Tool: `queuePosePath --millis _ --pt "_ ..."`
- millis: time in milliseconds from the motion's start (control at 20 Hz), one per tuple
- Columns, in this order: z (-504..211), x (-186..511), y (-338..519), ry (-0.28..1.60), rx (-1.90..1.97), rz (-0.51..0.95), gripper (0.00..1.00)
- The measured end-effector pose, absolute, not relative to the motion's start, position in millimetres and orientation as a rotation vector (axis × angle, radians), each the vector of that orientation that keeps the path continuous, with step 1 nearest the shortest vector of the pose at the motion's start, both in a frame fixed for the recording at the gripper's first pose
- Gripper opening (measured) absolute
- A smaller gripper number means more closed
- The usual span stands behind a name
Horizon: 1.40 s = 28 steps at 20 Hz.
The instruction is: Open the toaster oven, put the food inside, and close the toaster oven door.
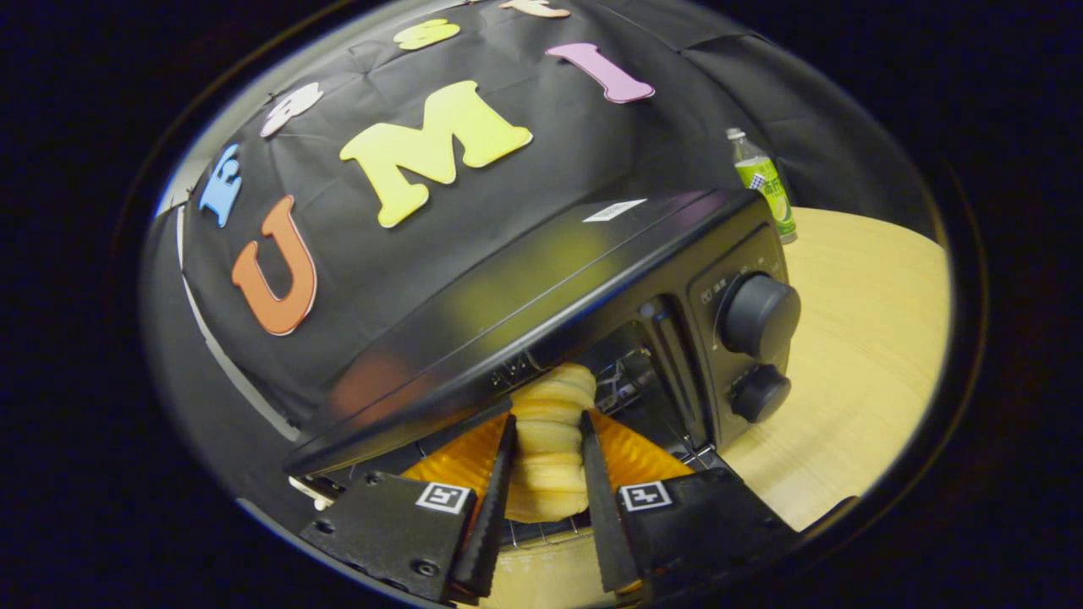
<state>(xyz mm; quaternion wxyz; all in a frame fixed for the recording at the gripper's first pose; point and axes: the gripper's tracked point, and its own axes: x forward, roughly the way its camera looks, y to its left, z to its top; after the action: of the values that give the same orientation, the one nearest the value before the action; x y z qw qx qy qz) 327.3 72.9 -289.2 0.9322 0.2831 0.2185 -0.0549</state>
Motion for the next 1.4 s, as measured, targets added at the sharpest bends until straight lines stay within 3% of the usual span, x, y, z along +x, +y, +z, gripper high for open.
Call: queuePosePath --millis 350,400,950,1400 --pt "-284.7 312.0 79.1 0.467 0.557 -0.072 0.91" --pt "-282.5 305.9 80.0 0.469 0.548 -0.06 0.93" --pt "-234.5 173.3 98.6 0.511 0.286 0.149 1.0" --pt "-312.7 108.0 98.8 0.655 0.164 0.123 1.0"
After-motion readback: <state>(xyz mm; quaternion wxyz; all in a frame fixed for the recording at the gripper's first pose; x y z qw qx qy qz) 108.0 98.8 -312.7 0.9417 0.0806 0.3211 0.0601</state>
